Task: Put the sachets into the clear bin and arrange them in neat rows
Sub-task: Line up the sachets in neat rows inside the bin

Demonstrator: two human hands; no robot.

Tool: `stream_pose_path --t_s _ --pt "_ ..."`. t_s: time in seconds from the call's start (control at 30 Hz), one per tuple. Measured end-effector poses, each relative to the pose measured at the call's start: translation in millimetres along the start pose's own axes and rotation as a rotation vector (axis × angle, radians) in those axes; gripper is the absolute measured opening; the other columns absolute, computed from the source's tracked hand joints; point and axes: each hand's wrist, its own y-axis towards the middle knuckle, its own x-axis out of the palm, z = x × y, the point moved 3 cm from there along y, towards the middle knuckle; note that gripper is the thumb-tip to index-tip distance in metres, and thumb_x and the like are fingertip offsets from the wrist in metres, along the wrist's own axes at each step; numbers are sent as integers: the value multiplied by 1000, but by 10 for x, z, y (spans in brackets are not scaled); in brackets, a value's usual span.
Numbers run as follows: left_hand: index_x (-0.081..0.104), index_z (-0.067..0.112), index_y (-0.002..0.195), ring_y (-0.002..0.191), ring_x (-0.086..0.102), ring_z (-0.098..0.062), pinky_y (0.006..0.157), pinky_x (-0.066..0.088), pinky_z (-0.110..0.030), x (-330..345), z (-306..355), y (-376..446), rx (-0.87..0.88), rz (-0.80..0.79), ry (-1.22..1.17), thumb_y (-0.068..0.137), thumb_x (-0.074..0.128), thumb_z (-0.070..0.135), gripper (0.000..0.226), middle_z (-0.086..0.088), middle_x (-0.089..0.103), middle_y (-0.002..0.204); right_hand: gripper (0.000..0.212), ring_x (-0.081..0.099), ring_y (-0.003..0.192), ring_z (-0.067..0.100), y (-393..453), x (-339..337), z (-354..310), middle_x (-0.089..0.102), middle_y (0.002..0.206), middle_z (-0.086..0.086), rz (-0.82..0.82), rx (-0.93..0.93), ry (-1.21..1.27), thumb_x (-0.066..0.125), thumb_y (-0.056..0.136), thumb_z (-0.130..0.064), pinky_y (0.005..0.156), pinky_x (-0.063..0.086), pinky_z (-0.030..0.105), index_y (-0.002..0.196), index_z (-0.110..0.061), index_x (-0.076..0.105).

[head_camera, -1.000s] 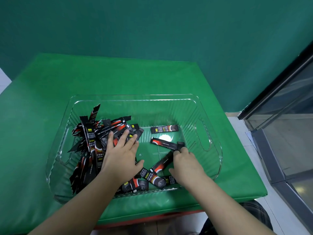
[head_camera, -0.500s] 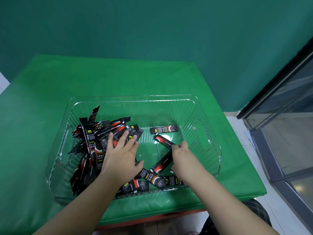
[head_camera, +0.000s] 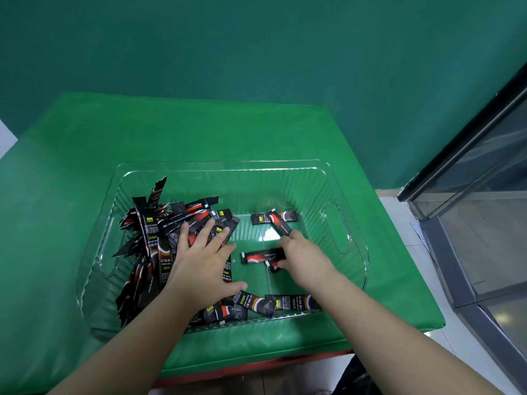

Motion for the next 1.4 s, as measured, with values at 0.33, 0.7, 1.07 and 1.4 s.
stream_pose_path --t_s 0.33,0.7,1.07,1.4 --pt "24 36 149 144 -20 -17 105 -26 -58 -4 0 -17 -5 10 -40 76 32 84 88 9 -2 160 55 32 130 27 -17 53 -34 34 143 10 157 95 -15 53 94 -36 104 38 39 140 -11 36" --pt "24 36 149 144 -20 -17 103 -28 -57 6 6 -7 -16 15 -36 76 32 84 88 9 -2 160 59 34 133 26 91 -2 -29 39 143 6 135 -37 12 64 88 -22 109 35 41 140 -14 38" --pt "26 34 149 146 -16 -18 95 -37 -52 22 0 3 -4 95 -33 83 33 72 76 9 2 160 39 45 119 17 -81 -115 -217 54 127 -1 53 -173 58 62 87 -39 105 36 38 121 -20 57" --pt "56 29 133 145 21 -23 103 -34 -48 33 -15 -9 3 106 -33 80 38 41 57 4 40 149 4 62 83 16 -265 -62 -375 69 91 2 -258 -100 246 64 88 -19 73 46 23 89 -16 67"
